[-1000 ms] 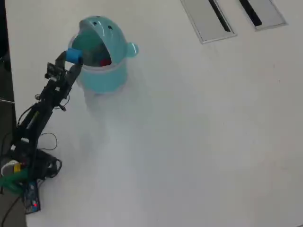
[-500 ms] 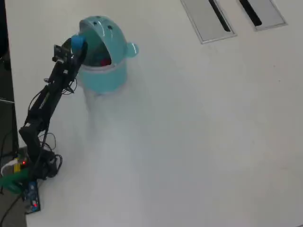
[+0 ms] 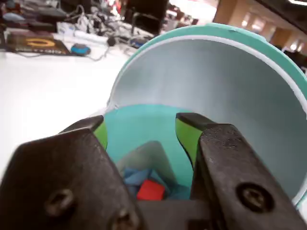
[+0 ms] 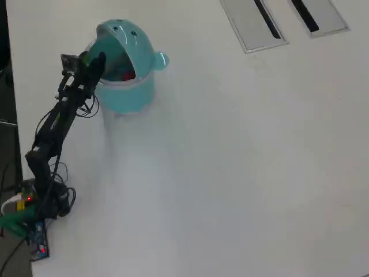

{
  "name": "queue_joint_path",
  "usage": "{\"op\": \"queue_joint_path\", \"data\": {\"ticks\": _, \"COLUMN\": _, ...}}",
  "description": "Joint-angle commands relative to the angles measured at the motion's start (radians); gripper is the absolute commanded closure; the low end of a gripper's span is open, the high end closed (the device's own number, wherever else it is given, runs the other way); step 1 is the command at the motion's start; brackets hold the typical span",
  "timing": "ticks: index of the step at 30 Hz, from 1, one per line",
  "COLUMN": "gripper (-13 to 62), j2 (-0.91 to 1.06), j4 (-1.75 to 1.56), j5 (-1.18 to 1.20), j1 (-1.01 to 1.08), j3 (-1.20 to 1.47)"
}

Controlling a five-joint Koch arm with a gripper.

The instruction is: Grasp RGB lego blocks and put them in the bin one by one.

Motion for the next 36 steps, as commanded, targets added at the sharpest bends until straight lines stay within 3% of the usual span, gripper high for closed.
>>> {"op": "queue_joint_path", "data": {"ticks": 1, "gripper": 23.2, "j2": 0.094, "j4": 0.017, "j5": -0.032, "j1": 0.002, "j3": -0.11}}
{"op": "queue_joint_path", "data": {"ticks": 12, "gripper": 23.2, "j2": 0.321, "j4": 0.043, "j5": 0.046, "j1": 0.078, "j3": 0.052}}
{"op": "queue_joint_path", "data": {"ticks": 26, "gripper": 23.2, "j2": 0.584, "j4": -0.008, "j5": 0.419, "j1": 0.179, "j3": 0.281}}
{"op": "queue_joint_path", "data": {"ticks": 36, "gripper": 22.4, "j2": 0.693, "j4": -0.006, "j5": 0.676, "j1": 0.308, "j3": 0.298}}
